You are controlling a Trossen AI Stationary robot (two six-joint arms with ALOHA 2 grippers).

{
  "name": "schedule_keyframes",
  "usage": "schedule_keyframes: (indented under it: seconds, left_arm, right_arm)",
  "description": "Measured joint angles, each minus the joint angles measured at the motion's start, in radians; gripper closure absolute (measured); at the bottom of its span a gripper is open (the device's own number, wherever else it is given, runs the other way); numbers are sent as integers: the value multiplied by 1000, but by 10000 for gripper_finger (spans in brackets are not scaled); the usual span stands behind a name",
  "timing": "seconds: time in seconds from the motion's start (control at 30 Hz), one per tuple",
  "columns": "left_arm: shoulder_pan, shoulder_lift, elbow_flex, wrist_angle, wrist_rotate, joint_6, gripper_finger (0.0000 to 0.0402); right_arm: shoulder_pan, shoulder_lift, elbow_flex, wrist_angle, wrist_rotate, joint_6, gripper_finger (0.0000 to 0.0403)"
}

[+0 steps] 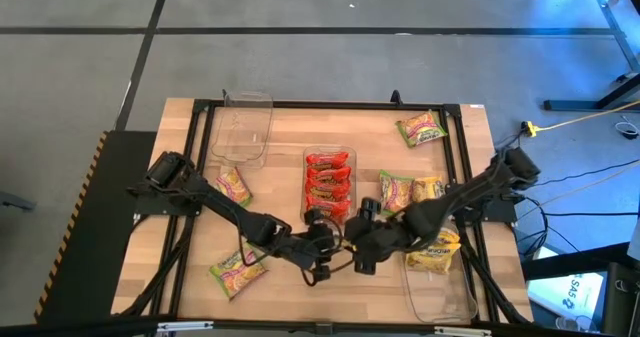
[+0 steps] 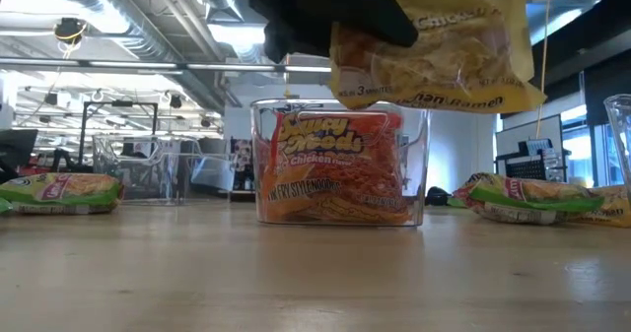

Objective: Sort Maruchan noodles
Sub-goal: Put the bottom yellow noodle pack into the bottom transparent bin

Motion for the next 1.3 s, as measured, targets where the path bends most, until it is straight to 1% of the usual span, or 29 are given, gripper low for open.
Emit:
schedule_keyframes:
  seconds: [0.13,0.23,0.37,0.53,0.63,0.77,0.87,0.93,1.0,1.1,1.17,1.3]
  left_arm:
    - [-1,0,0,1,0,-4,264]
    - [-1,0,0,2,-1,-5,264]
    - [-1,0,0,5,5,-11,252]
    - [-1,0,0,6,2,-40,218]
    - [-2,-1,0,5,36,-45,201]
    - [-5,-52,-1,-19,125,-43,197]
    - [-24,-96,0,-62,133,-54,198]
    - [-48,-117,0,-109,134,-62,198]
    - [-72,-126,0,-117,130,-48,198]
    - [-104,-130,0,-120,98,-15,198]
    - [-114,-129,0,-122,81,-13,198]
    - [-116,-130,0,-122,80,-14,198]
  right_arm:
    - [-4,22,0,-12,-3,-4,112]
    - [-5,23,0,-12,-19,-9,138]
    - [-4,23,0,-9,-28,-30,197]
    - [-4,23,0,-9,-54,-38,276]
    - [1,21,0,-8,-68,-58,312]
    - [32,-15,0,-8,-75,-62,316]
    - [70,-55,0,-32,-66,-54,311]
    - [101,-87,-1,-89,-60,-17,302]
    - [134,-116,-1,-136,-58,28,300]
    - [194,-157,-2,-243,-61,122,311]
    - [241,-181,-2,-290,-62,200,315]
    - [346,-217,-2,-374,-60,373,312]
